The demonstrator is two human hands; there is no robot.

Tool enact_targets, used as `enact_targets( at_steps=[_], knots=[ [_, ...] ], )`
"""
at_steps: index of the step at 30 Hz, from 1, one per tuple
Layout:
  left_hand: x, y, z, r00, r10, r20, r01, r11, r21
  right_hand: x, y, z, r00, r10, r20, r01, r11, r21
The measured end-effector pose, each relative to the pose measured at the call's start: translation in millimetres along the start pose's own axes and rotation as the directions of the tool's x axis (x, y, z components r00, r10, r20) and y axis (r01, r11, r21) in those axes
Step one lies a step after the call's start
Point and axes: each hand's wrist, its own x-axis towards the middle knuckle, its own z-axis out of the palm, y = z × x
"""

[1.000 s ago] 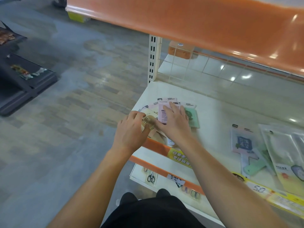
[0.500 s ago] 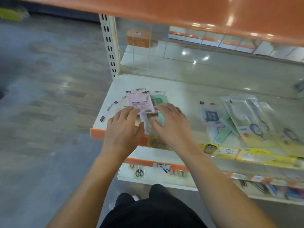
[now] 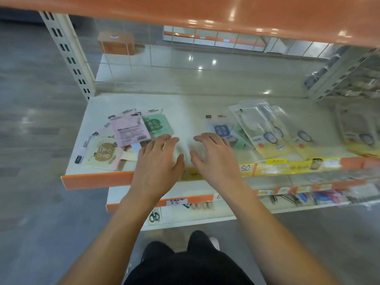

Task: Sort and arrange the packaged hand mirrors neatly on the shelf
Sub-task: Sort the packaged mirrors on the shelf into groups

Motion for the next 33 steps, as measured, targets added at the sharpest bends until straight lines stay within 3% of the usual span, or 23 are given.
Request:
enact_targets(
  at_steps=[22,33],
  knots=[
    [44.0,143.3,55.7,0.996,0.020,0.090,-0.023,0.999,0.038,-2.2,144.4,-55.8,0.998,0.047,-0.040,-0.043,0.993,0.114],
    [58.0,203.1,92.3,0.997,-0.017,0.075,0.009,0.994,0.106,-0.5,219.8,-78.0,0.999,0.019,0.028,-0.022,0.991,0.132]
  ],
)
